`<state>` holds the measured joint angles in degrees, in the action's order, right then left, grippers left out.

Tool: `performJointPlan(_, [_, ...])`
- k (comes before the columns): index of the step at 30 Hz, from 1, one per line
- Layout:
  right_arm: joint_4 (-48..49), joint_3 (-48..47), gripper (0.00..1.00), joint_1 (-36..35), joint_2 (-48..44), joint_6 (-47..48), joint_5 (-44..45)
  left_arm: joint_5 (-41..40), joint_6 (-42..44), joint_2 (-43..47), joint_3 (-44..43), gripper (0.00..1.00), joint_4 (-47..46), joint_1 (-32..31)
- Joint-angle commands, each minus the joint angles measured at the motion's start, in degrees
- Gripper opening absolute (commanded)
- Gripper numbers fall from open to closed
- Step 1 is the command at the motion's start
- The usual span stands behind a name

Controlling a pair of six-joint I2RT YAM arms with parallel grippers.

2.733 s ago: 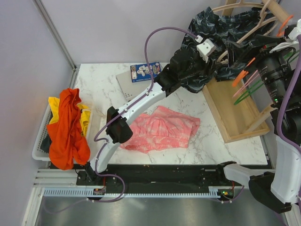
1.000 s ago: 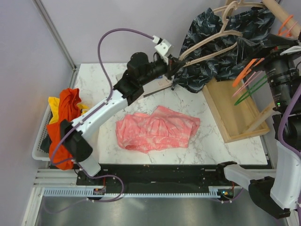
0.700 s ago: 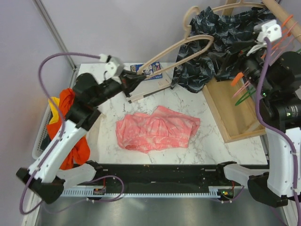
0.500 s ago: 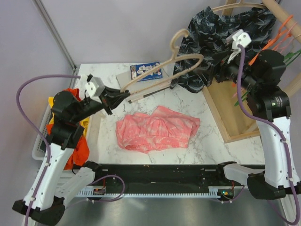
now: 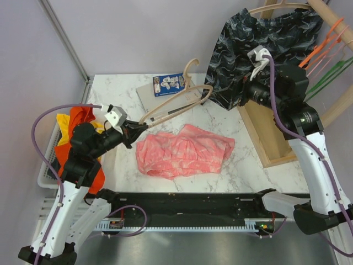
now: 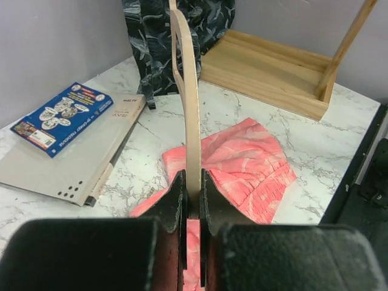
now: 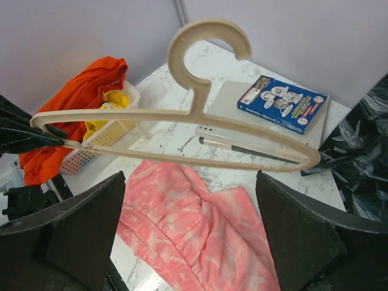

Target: Place the shorts on the hanger

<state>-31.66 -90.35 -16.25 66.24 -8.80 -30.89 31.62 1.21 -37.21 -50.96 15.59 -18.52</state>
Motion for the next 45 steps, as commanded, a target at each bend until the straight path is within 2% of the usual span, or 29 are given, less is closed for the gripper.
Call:
performJointPlan(1, [4.2, -1.6, 0.97, -5.5, 1.9, 7.5, -1.0, 5.8, 1.4, 1.8, -0.1, 0.02, -2.7, 0.2])
performJointPlan(2, [4.6, -1.2, 0.98, -6.0, 1.9, 16.2, -2.7, 8.8, 1.9, 2.1, -0.2, 0.02, -2.1, 0.2])
performJointPlan(6, [3.5, 2.1, 0.98, -6.3, 1.7, 30.2, -6.6, 13.6, 3.8, 3.2, 0.3, 0.02, -0.4, 0.2])
performJointPlan(8, [2.9, 3.9, 0.98, -6.3, 1.0, 33.1, -5.9, 15.8, 5.0, 3.9, 1.3, 0.02, -0.2, 0.2])
performJointPlan(9, [0.8, 4.3, 0.98, -6.3, 0.7, 37.8, -5.8, 16.2, 6.5, 4.2, 1.6, 0.02, 0.2, 0.2])
performJointPlan(13, [-3.5, 8.6, 0.98, -6.2, -2.7, 42.3, -4.8, 20.7, 9.4, 4.3, 2.4, 0.02, 2.9, 0.2])
performJointPlan(19, [-6.5, 15.4, 0.97, -6.3, -9.5, 41.7, -6.7, 26.7, 18.2, 4.8, 5.1, 0.02, 7.3, 0.2])
performJointPlan(25, [-18.2, 20.2, 0.96, -6.3, -18.1, 46.7, -8.2, 29.9, 24.8, 3.3, 6.1, 0.02, 10.6, 0.2])
performJointPlan(29, [-18.5, 23.4, 0.96, -6.2, -22.2, 46.7, -7.6, 33.1, 28.5, 1.1, 6.6, 0.02, 11.1, 0.2])
performJointPlan(34, [-17.7, 24.2, 0.95, -6.3, -20.9, 45.6, -8.7, 35.2, 26.9, -1.9, 5.9, 0.02, 10.0, 0.2])
performJointPlan(36, [-15.7, 25.5, 0.94, -6.3, -21.3, 44.8, -8.2, 34.3, 22.7, -1.6, 6.6, 0.02, 7.8, 0.2])
performJointPlan(41, [-12.7, 31.6, 0.93, -6.3, -25.0, 42.4, -1.1, 33.3, 17.7, -0.4, 7.7, 0.02, 4.1, 0.2])
performJointPlan(45, [-11.9, 33.2, 0.93, -6.2, -27.1, 40.7, -3.3, 34.2, 17.1, 0.3, 8.6, 0.02, 4.0, 0.2])
